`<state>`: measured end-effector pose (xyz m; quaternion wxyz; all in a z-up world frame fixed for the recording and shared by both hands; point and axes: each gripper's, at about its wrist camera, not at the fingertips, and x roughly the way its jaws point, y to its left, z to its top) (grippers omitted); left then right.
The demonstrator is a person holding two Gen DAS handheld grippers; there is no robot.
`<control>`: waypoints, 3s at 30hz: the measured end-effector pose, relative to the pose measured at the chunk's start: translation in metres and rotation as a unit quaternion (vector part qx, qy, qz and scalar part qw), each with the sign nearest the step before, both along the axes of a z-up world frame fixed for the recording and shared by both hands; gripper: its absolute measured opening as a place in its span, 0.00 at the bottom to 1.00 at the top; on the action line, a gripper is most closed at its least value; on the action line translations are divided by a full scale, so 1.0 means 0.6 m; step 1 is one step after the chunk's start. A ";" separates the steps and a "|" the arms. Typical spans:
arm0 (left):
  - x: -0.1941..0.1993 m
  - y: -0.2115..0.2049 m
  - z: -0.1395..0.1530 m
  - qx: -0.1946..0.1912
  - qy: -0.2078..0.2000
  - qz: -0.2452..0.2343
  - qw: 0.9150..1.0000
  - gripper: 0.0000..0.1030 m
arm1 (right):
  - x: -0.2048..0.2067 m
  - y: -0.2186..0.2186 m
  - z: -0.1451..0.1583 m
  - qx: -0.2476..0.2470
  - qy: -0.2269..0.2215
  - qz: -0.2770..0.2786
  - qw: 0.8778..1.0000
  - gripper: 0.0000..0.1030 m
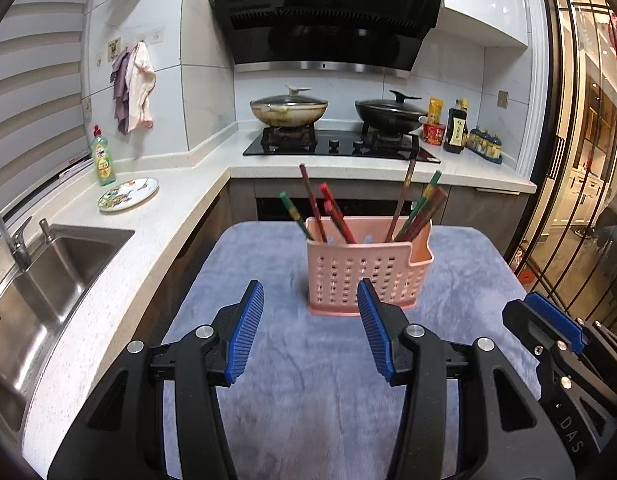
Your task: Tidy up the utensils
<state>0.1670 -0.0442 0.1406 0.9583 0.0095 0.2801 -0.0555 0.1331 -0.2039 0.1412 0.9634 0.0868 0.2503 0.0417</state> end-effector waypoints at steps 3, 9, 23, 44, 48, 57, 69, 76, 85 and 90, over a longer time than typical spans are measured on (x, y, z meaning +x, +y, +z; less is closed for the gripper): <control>-0.016 0.003 -0.015 0.011 0.010 0.009 1.000 0.45 | -0.017 -0.001 -0.018 0.010 0.012 -0.001 1.000 0.23; -0.042 0.006 -0.035 0.018 0.022 0.012 1.000 0.45 | -0.040 0.001 -0.044 0.016 0.027 -0.005 0.999 0.24; -0.056 0.007 -0.060 0.021 0.035 0.020 0.999 0.61 | -0.051 0.000 -0.059 -0.004 0.039 -0.031 0.999 0.49; -0.044 0.004 -0.082 0.027 0.046 0.032 0.998 0.86 | -0.035 -0.009 -0.079 -0.007 0.055 -0.049 0.997 0.81; -0.040 0.004 -0.086 0.029 0.047 0.035 0.998 0.90 | -0.032 -0.014 -0.084 -0.004 0.060 -0.054 0.997 0.82; -0.033 0.004 -0.098 0.033 0.056 0.041 0.997 0.93 | -0.025 -0.027 -0.097 0.004 0.074 -0.065 0.995 0.94; -0.025 0.008 -0.107 0.033 0.061 0.047 0.996 0.93 | -0.014 -0.028 -0.106 0.006 0.084 -0.067 0.994 0.94; -0.023 0.009 -0.109 0.034 0.061 0.048 0.996 0.93 | -0.010 -0.028 -0.112 0.005 0.088 -0.068 0.994 0.94; -0.022 0.010 -0.111 0.034 0.061 0.049 0.996 0.93 | -0.006 -0.021 -0.114 0.000 0.090 -0.064 0.994 0.94; -0.020 0.011 -0.112 0.034 0.061 0.051 0.996 0.93 | -0.004 -0.019 -0.114 -0.001 0.091 -0.061 0.994 0.94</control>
